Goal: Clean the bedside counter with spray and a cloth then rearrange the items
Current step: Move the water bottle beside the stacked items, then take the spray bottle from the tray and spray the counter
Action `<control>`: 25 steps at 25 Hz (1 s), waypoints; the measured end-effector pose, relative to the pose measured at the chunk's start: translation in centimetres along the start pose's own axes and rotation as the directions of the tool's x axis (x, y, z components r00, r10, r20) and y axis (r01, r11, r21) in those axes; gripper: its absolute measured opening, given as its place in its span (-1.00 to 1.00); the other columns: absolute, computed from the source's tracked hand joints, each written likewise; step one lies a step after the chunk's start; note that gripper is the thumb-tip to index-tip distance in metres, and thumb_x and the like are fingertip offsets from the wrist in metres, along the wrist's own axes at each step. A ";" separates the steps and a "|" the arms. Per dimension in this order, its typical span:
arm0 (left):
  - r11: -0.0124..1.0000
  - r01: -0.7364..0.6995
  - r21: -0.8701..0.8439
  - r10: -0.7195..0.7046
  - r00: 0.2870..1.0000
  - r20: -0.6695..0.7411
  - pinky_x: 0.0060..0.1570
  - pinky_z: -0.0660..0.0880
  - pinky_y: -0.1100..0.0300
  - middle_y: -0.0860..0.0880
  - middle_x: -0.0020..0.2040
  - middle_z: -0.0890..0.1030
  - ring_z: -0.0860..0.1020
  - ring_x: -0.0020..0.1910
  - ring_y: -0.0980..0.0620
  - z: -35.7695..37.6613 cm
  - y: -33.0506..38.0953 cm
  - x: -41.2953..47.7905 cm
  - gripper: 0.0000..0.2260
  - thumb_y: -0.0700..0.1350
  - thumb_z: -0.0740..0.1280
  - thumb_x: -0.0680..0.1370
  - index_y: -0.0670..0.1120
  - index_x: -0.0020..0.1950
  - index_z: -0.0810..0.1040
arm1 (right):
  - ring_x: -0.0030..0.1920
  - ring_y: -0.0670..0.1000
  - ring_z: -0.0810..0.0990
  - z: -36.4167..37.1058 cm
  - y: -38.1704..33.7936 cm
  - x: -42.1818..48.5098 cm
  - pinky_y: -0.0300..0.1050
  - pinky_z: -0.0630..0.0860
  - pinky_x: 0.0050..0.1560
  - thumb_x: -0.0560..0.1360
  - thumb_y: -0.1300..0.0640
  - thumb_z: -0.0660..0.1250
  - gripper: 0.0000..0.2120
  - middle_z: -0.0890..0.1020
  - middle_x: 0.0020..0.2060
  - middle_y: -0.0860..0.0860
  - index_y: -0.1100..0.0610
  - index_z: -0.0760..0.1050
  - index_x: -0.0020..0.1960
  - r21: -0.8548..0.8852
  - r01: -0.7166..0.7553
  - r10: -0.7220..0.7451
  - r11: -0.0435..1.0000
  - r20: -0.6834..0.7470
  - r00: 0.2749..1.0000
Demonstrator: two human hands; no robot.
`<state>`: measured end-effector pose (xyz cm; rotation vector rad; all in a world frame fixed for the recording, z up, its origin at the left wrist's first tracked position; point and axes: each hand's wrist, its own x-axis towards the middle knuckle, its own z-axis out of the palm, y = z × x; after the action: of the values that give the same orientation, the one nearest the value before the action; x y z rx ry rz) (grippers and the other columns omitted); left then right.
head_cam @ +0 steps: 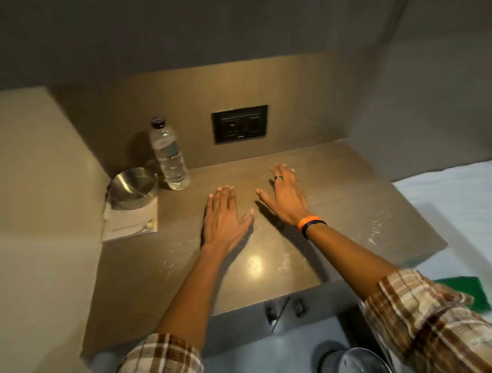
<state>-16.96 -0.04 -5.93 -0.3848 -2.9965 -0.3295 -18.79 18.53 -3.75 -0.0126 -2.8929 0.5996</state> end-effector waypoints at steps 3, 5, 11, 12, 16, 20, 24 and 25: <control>0.990 -0.133 -0.040 0.134 0.990 0.031 0.60 -0.06 -0.07 -0.16 0.63 0.11 0.03 0.62 -0.11 1.3 7.7 1.8 -0.26 0.32 0.00 0.62 -0.18 0.62 0.06 | 0.63 0.17 0.12 -3.4 7.2 -2.4 0.13 0.03 0.65 0.60 -0.25 0.20 -0.25 0.20 0.60 0.19 0.20 0.16 0.61 -0.103 -0.057 0.054 0.993 -0.033 0.998; 0.978 -0.195 -0.069 0.199 0.979 0.053 0.60 -0.11 -0.06 -0.15 0.64 0.09 0.00 0.63 -0.10 2.4 13.0 2.8 -0.25 0.33 0.00 0.61 -0.17 0.62 0.05 | 0.63 0.17 0.09 -5.6 11.4 -3.5 0.14 0.00 0.65 0.61 -0.23 0.19 -0.26 0.19 0.61 0.19 0.19 0.16 0.61 -0.139 -0.086 0.081 0.986 -0.043 0.996; 0.957 -0.278 -0.077 0.284 0.955 0.087 0.60 -0.12 -0.07 -0.14 0.64 0.07 -0.03 0.63 -0.09 6.4 27.6 5.5 -0.24 0.36 -0.06 0.61 -0.13 0.63 0.00 | 0.64 0.20 0.07 -10.7 25.1 -5.1 0.12 -0.04 0.65 0.62 -0.30 0.11 -0.23 0.17 0.62 0.20 0.23 0.18 0.60 -0.146 -0.186 0.175 0.972 -0.082 0.981; 0.960 -0.269 -0.072 0.275 0.956 0.100 0.60 -0.10 -0.09 -0.14 0.65 0.06 -0.04 0.63 -0.10 7.2 29.5 5.9 -0.23 0.37 -0.07 0.61 -0.12 0.64 -0.01 | 0.64 0.19 0.06 -11.3 27.2 -5.2 0.13 -0.04 0.65 0.62 -0.31 0.10 -0.23 0.17 0.62 0.19 0.22 0.16 0.61 -0.126 -0.201 0.192 0.971 -0.079 0.978; 0.971 -0.231 -0.062 0.238 0.959 0.154 0.59 -0.11 -0.12 -0.13 0.65 0.00 -0.08 0.63 -0.13 9.9 35.3 7.2 -0.20 0.39 -0.03 0.59 -0.12 0.64 -0.07 | 0.61 0.20 0.17 -12.5 35.0 -5.4 0.14 0.12 0.63 0.61 -0.27 0.18 -0.28 0.27 0.57 0.19 0.20 0.23 0.57 -0.066 -0.251 0.248 0.966 -0.054 0.967; 0.985 -0.172 -0.020 0.173 0.968 0.180 0.59 -0.14 -0.14 -0.09 0.66 -0.05 -0.12 0.64 -0.11 11.8 37.2 8.4 -0.20 0.38 -0.03 0.59 -0.11 0.64 -0.09 | 0.59 0.17 0.22 -10.9 40.4 -5.7 0.12 0.21 0.60 0.62 -0.26 0.20 -0.30 0.31 0.56 0.16 0.18 0.24 0.57 -0.048 -0.291 0.291 0.956 0.002 0.957; 0.984 -0.175 0.026 0.170 0.976 0.139 0.59 -0.11 -0.14 -0.07 0.66 -0.06 -0.12 0.64 -0.08 12.9 37.2 8.7 -0.21 0.39 -0.11 0.59 -0.10 0.64 -0.09 | 0.59 0.18 0.20 -7.2 44.6 -5.8 0.09 0.25 0.58 0.63 -0.15 0.26 -0.32 0.28 0.57 0.19 0.19 0.17 0.60 -0.019 -0.336 0.335 0.942 0.130 0.933; 0.983 -0.180 0.033 0.174 0.976 0.132 0.59 -0.11 -0.13 -0.07 0.66 -0.06 -0.12 0.64 -0.08 12.9 37.1 8.8 -0.21 0.40 -0.11 0.59 -0.10 0.64 -0.09 | 0.58 0.18 0.22 -6.2 45.3 -5.8 0.09 0.30 0.55 0.64 -0.10 0.27 -0.33 0.28 0.56 0.19 0.19 0.15 0.60 -0.006 -0.359 0.355 0.933 0.158 0.921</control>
<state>-16.71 40.04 -9.93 -0.6880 -3.0564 -0.2293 -13.30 62.29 -17.14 -0.5252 -3.0576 0.7219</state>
